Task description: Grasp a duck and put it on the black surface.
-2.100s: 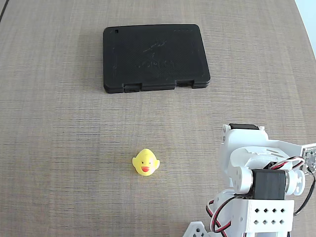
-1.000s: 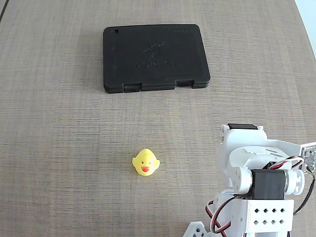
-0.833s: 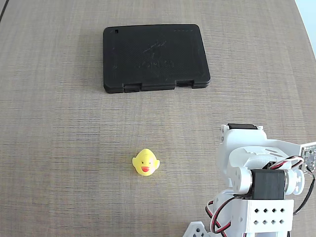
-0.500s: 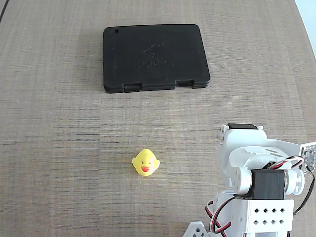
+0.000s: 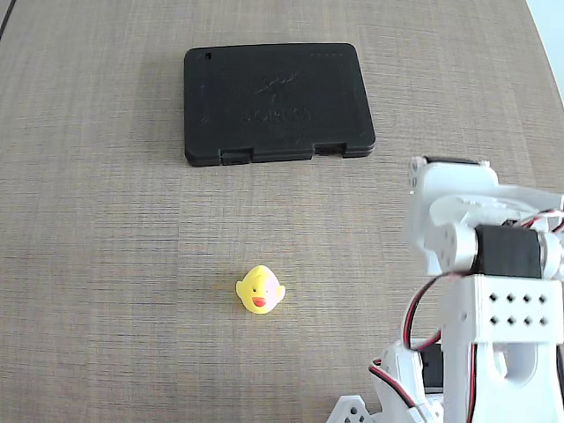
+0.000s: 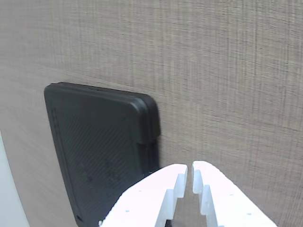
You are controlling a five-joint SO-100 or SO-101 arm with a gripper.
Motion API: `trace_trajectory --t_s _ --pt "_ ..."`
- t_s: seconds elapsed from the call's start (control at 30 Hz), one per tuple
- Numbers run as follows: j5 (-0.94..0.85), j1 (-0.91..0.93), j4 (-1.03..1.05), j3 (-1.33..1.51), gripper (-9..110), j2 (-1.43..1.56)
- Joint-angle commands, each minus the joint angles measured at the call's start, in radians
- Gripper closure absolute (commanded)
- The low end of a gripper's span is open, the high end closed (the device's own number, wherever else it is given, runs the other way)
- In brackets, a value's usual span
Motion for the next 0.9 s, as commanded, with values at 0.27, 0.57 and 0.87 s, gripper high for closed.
trace_trajectory --t_s 0.27,0.57,0.87 --pt "-0.009 -0.253 0.06 -0.548 98 -0.644" --pt "-0.009 -0.423 0.293 -0.581 81 -0.707" --pt "-0.011 -0.538 0.342 -0.538 78 -0.922"
